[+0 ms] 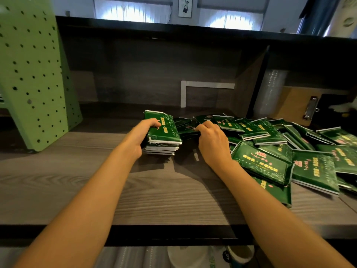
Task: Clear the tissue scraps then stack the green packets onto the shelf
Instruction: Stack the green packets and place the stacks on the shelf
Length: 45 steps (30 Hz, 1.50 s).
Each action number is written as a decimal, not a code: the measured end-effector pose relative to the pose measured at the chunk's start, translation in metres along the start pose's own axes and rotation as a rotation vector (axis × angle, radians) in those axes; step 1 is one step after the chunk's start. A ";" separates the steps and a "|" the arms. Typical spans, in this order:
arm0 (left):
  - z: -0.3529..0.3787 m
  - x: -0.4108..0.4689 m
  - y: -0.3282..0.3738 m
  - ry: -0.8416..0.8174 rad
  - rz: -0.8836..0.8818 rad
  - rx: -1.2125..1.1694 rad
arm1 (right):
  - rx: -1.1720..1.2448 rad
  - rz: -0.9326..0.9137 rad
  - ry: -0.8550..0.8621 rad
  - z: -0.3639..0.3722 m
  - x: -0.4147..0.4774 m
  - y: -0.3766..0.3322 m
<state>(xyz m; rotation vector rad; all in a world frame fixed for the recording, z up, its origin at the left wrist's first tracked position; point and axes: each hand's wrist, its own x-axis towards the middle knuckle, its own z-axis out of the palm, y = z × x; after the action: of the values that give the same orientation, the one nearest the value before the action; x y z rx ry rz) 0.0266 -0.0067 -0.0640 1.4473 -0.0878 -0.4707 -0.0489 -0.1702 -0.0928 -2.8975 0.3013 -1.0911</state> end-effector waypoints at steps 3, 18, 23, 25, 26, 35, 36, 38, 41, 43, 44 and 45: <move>-0.001 -0.002 -0.001 -0.031 -0.008 0.010 | 0.078 -0.015 0.290 0.003 -0.001 0.000; -0.002 0.001 -0.007 -0.099 -0.030 -0.035 | 0.829 0.049 0.105 -0.005 -0.005 -0.020; 0.005 -0.001 -0.010 -0.135 -0.027 -0.112 | 0.893 0.053 0.010 -0.005 -0.003 -0.022; 0.005 0.000 -0.010 -0.144 -0.007 -0.147 | 0.913 0.062 -0.044 -0.004 -0.003 -0.022; 0.005 0.001 -0.010 -0.151 0.004 -0.164 | 0.915 0.064 -0.070 -0.004 -0.003 -0.023; 0.005 -0.007 -0.010 -0.124 -0.013 -0.090 | 1.067 0.264 -0.222 -0.031 0.007 -0.013; 0.006 -0.007 -0.010 -0.118 -0.007 -0.096 | 1.010 0.294 -0.224 -0.036 0.011 -0.008; 0.008 -0.009 -0.011 -0.129 -0.006 -0.114 | 0.857 0.324 -0.274 -0.045 0.015 0.005; 0.017 -0.016 -0.013 -0.178 -0.010 -0.094 | 0.522 0.324 -0.325 -0.058 0.006 0.026; 0.027 -0.023 -0.013 -0.201 -0.009 -0.054 | 0.317 0.346 -0.369 -0.067 -0.007 0.043; 0.032 -0.025 -0.013 -0.210 -0.006 -0.043 | 0.225 0.349 -0.391 -0.071 -0.014 0.049; 0.037 -0.028 -0.013 -0.218 -0.001 -0.035 | 0.141 0.337 -0.408 -0.075 -0.022 0.054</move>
<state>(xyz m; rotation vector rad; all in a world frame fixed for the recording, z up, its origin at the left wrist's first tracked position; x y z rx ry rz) -0.0148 -0.0312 -0.0652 1.3581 -0.2517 -0.6271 -0.1235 -0.2166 -0.0559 -2.7177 0.6312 -0.4414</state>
